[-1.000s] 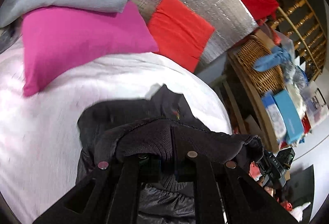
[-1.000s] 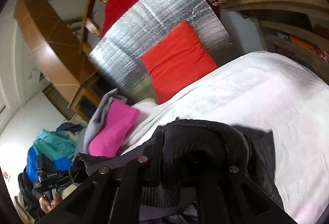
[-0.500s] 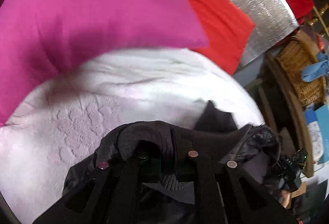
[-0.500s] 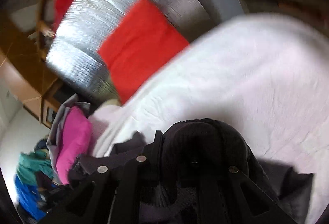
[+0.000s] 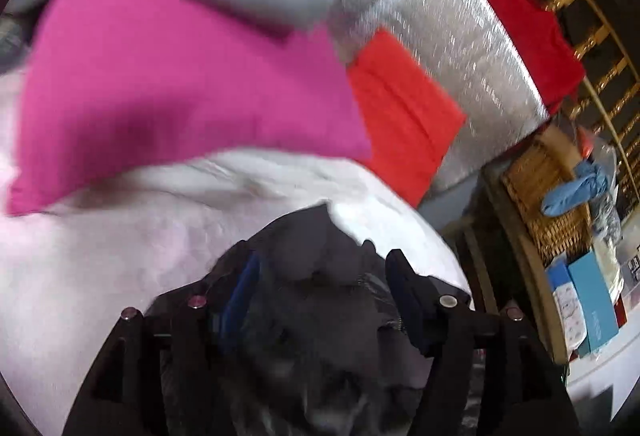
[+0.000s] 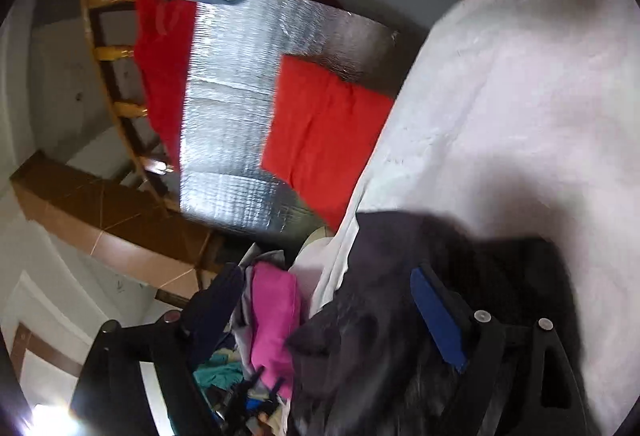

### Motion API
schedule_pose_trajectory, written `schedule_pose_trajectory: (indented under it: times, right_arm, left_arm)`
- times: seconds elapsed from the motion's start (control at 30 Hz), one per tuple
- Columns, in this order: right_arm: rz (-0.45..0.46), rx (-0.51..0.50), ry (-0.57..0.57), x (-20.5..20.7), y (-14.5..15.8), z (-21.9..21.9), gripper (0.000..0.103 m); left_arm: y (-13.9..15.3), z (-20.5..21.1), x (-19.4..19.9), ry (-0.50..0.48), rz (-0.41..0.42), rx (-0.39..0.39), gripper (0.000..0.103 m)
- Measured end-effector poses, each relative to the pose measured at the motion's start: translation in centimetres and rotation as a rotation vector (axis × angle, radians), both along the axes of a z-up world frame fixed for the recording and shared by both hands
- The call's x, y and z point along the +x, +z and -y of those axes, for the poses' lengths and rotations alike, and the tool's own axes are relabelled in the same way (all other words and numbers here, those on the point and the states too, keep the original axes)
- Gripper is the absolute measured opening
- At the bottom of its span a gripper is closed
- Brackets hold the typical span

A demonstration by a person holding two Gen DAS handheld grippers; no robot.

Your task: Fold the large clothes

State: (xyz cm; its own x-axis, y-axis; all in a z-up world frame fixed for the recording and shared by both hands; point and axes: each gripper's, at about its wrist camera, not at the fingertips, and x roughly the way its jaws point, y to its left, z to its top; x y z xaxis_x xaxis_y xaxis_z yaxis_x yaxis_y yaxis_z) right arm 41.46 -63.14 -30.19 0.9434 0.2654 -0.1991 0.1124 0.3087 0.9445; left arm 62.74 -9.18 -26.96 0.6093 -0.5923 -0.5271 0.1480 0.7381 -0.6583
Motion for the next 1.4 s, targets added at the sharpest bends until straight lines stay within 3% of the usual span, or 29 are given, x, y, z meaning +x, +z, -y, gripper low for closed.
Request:
schedule_pose_trajectory:
  times: [0.13,0.23,0.4,0.53,0.63,0.73,1.0,1.03,1.1,1.13,1.23,1.4]
  right_arm:
    - [0.015,-0.030,-0.004,-6.1,0.9,-2.0,0.088]
    - [-0.012,-0.028,0.003,-10.9,1.0,-4.3,0.088]
    - [-0.114,-0.013,0.020,-15.8,-1.0,-8.4,0.088]
    - [-0.196,0.024,0.028,-15.9,-3.7,-10.1,0.088]
    - [-0.249,0.042,0.011,-14.9,-5.8,-10.2,0.088]
    - [-0.267,0.108,-0.033,-13.6,-7.7,-9.6,0.088]
    - [-0.258,-0.025,-0.119,-10.4,-7.3,-8.8,0.089]
    - [-0.259,-0.036,-0.129,-10.2,-7.3,-8.8,0.084]
    - [-0.283,-0.073,-0.155,-9.7,-7.1,-8.9,0.056]
    - [-0.311,-0.093,-0.162,-9.2,-6.9,-8.9,0.048]
    - [-0.305,-0.097,-0.164,-9.9,-6.7,-8.5,0.039]
    - [-0.263,-0.165,-0.149,-12.0,-4.3,-9.2,0.033]
  left_arm:
    - [1.2,-2.3,-6.3,0.045,-0.020,-0.046,0.067]
    - [0.4,-3.4,-12.3,0.056,-0.047,-0.090,0.067]
    - [-3.4,-4.1,-19.6,0.098,-0.123,-0.022,0.068]
    - [-7.0,-3.6,-20.0,0.061,-0.267,-0.069,0.068]
    - [-8.7,-3.7,-19.3,0.099,-0.285,-0.057,0.068]
    - [-10.1,-3.8,-17.9,0.119,-0.324,-0.151,0.068]
    - [-12.2,-3.6,-14.2,0.220,-0.368,-0.283,0.074]
    - [-12.3,-3.6,-13.8,0.225,-0.369,-0.291,0.074]
    - [-12.5,-3.9,-13.7,0.246,-0.357,-0.314,0.072]
    - [-12.6,-4.1,-13.5,0.257,-0.351,-0.314,0.063]
    - [-12.4,-4.1,-13.8,0.269,-0.339,-0.273,0.046]
    - [-10.8,-4.6,-15.9,0.251,-0.282,-0.216,0.034]
